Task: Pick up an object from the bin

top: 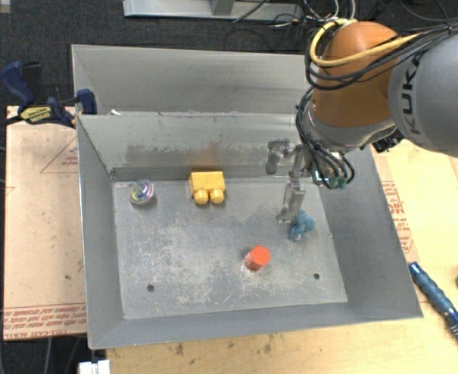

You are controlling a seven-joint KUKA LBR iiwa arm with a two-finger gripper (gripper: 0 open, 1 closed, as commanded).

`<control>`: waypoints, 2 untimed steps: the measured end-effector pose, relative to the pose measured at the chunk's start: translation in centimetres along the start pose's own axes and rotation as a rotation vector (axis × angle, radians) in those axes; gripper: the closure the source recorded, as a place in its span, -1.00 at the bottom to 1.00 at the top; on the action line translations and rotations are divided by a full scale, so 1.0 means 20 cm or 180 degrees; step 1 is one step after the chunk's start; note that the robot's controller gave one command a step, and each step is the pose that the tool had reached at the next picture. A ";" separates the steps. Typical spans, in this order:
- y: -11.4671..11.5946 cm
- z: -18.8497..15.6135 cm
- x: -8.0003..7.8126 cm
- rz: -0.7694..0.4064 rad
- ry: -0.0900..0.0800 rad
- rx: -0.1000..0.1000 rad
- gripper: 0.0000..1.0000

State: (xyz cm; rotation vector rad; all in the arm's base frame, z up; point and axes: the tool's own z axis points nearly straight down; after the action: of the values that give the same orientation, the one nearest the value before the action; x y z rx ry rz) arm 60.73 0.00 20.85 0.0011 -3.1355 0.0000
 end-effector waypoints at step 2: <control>-0.47 0.72 0.15 -0.1000 -0.0003 -0.0006 -1.00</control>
Offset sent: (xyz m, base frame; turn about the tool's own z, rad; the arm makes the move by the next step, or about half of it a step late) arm -0.0210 -0.0739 -0.0347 -0.1964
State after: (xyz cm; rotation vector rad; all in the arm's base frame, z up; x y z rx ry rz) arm 57.60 -9.38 6.53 0.4918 -3.0978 -0.0044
